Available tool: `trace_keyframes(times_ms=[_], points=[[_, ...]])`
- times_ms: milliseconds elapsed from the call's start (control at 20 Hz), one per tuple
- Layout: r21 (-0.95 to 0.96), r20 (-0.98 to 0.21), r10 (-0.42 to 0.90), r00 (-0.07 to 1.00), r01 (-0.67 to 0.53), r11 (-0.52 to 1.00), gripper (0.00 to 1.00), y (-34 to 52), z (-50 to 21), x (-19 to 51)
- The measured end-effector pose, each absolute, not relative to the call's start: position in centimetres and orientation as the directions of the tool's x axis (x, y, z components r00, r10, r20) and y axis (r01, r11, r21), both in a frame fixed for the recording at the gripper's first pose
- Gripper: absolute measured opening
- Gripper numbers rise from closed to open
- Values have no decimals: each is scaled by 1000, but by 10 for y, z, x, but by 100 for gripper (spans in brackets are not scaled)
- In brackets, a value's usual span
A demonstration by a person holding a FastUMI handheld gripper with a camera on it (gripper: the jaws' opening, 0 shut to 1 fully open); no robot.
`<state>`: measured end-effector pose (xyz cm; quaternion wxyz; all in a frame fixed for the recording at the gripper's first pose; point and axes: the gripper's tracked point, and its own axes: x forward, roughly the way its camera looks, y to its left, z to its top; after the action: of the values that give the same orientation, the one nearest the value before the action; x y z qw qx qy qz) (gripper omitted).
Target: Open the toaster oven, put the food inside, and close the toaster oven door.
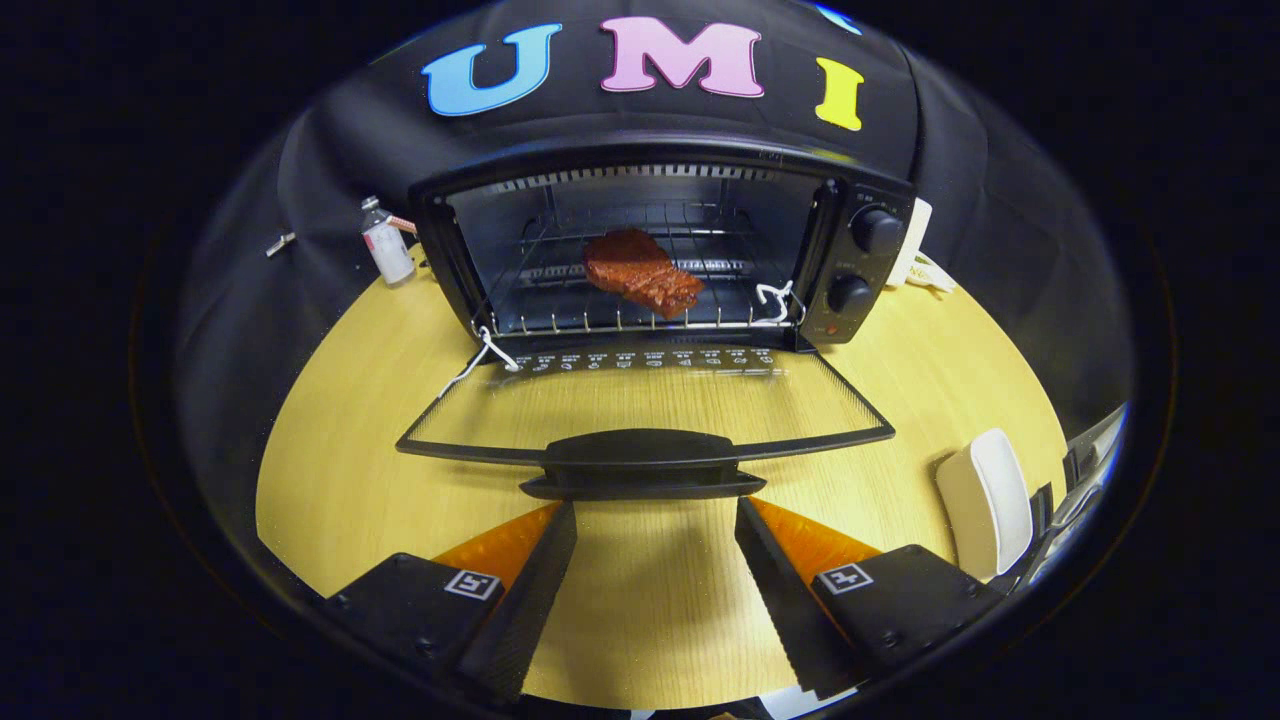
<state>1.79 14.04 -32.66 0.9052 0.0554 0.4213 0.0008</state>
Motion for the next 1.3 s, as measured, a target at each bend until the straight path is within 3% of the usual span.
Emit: trace_keyframes(times_ms=[400, 750, 1300], points=[[155, -707, 88, 702, 33, 987, 98, 141, -282, 36], [210, -611, 113, 783, 24, 977, 99, 131, -233, 98], [187, -441, 177, 880, -103, 977, 98, 112, -168, 126]])
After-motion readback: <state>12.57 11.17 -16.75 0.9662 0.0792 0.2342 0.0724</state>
